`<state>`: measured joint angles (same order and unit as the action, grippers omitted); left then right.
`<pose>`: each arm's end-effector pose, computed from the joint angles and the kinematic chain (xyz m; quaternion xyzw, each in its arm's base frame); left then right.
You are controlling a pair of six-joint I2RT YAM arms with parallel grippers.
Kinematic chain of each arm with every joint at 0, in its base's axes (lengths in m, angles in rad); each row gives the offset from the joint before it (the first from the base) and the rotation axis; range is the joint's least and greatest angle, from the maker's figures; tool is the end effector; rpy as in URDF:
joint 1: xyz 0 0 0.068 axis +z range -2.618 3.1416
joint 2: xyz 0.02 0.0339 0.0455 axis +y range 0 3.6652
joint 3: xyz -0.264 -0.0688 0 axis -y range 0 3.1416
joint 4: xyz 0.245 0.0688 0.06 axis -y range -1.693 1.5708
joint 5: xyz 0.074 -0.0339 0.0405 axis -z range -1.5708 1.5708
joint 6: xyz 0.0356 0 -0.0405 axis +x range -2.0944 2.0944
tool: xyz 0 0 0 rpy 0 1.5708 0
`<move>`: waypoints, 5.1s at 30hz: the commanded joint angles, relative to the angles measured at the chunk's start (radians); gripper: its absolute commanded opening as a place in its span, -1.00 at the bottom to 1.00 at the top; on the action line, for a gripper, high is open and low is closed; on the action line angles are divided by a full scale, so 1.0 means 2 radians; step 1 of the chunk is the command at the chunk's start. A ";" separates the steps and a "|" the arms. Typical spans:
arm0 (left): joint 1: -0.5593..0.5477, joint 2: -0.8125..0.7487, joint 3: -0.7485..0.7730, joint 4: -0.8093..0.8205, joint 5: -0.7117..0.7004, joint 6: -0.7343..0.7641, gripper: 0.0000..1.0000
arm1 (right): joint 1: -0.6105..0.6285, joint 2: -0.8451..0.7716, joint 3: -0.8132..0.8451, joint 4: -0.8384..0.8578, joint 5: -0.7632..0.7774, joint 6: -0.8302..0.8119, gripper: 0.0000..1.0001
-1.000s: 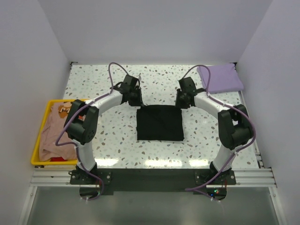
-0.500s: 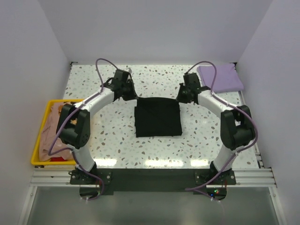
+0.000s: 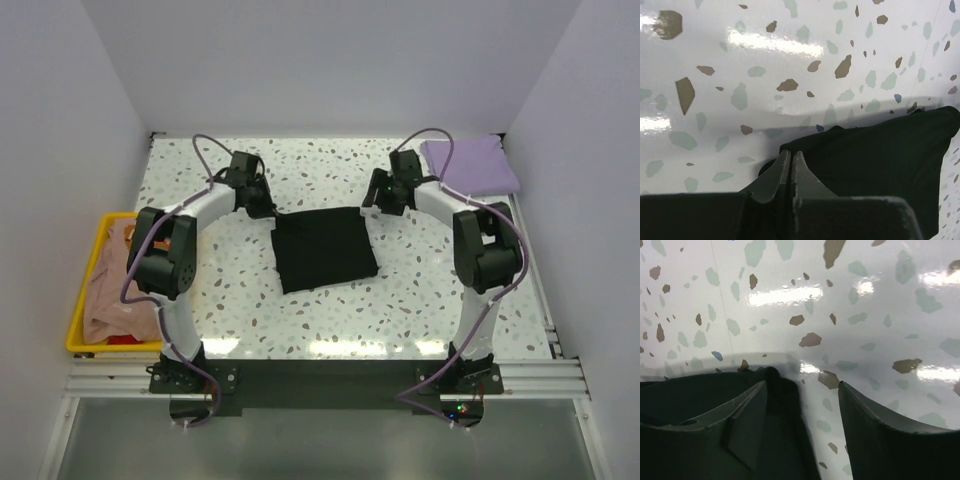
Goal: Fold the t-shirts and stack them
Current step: Fold the tshirt, then neatly place the folded tshirt to the corner
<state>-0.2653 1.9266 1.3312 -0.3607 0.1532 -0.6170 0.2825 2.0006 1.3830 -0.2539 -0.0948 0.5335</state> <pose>0.3956 -0.1131 0.1840 -0.1435 0.9397 -0.1948 0.2416 0.4168 0.1245 0.1768 0.1014 0.9331 0.1766 0.2964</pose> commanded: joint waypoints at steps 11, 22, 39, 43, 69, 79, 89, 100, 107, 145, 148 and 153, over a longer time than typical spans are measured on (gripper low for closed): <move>0.021 -0.010 -0.011 0.026 -0.003 0.004 -1.00 | -0.009 -0.227 -0.194 0.082 -0.128 0.057 -0.41; 0.026 -0.003 -0.020 0.027 -0.004 -0.002 -1.00 | 0.001 -0.151 -0.359 0.265 -0.247 0.108 -0.71; -0.003 -0.106 0.019 -0.018 -0.011 0.045 0.11 | 0.034 -0.247 -0.418 0.207 -0.168 0.110 -0.69; -0.075 -0.122 0.006 -0.028 -0.018 0.040 -0.17 | 0.055 -0.285 -0.420 0.184 -0.131 0.127 -0.68; -0.202 -0.143 -0.277 0.111 0.002 -0.044 -1.00 | 0.052 -0.038 -0.103 0.111 -0.095 0.098 -0.63; -0.202 -0.156 -0.273 0.101 0.019 -0.028 -1.00 | 0.025 0.066 -0.017 0.097 -0.190 0.072 -0.60; -0.128 -0.237 -0.208 0.040 0.019 -0.010 -0.19 | 0.026 -0.035 -0.017 0.055 -0.189 0.052 -0.40; -0.002 -0.252 -0.255 0.042 0.104 0.015 0.46 | 0.084 -0.191 -0.191 0.078 -0.185 0.071 -0.37; 0.009 -0.215 -0.267 0.073 0.155 0.025 0.53 | 0.096 -0.229 -0.308 0.125 -0.185 0.088 -0.36; 0.008 -0.146 -0.282 0.076 0.134 0.033 0.16 | 0.023 -0.134 -0.245 0.092 -0.135 -0.008 0.62; 0.008 -0.145 -0.281 0.078 0.136 0.032 0.16 | 0.050 -0.126 -0.238 0.082 -0.112 -0.001 0.57; 0.008 -0.143 -0.280 0.079 0.140 0.031 0.15 | 0.080 -0.112 -0.236 0.069 -0.077 0.015 0.39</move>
<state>-0.2489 1.6066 0.7723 -0.1963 0.4431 -0.5823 0.4133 1.7340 0.9146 -0.0547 -0.3332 0.5484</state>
